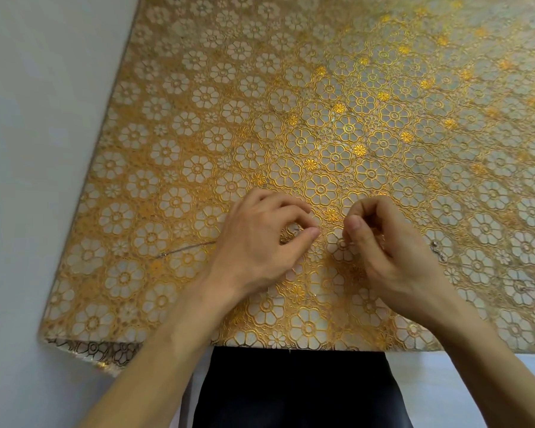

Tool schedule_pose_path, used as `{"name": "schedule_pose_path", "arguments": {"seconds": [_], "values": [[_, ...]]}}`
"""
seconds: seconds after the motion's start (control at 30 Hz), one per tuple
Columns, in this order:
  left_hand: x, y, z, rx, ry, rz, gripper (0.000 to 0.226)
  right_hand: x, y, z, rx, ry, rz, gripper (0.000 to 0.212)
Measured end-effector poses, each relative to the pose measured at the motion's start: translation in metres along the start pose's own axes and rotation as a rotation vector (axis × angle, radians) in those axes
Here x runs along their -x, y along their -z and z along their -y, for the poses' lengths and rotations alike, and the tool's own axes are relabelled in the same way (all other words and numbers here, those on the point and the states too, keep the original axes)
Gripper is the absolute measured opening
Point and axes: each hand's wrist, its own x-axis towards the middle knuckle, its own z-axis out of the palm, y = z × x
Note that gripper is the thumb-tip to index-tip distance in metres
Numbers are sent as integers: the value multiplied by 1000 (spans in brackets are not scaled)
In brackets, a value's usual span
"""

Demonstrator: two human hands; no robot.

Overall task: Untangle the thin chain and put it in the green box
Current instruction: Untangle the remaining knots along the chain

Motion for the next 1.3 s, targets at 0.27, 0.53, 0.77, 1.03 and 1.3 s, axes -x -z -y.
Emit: {"name": "schedule_pose_path", "arguments": {"seconds": [0.27,0.53,0.77,1.03,1.3], "values": [[-2,32,-8,533,196,263,15,-3,12,-7,-221,-64,-167,12],[-2,41,-8,620,279,304,17,-3,22,-11,-204,-58,-285,8],[-4,45,-3,574,296,269,22,-1,33,-23,-150,-82,-353,8],[-15,35,4,290,263,-33,14,0,38,-27,77,-60,-285,14],[-39,33,14,-50,162,-102,9,-18,30,-35,504,16,-276,12]]}}
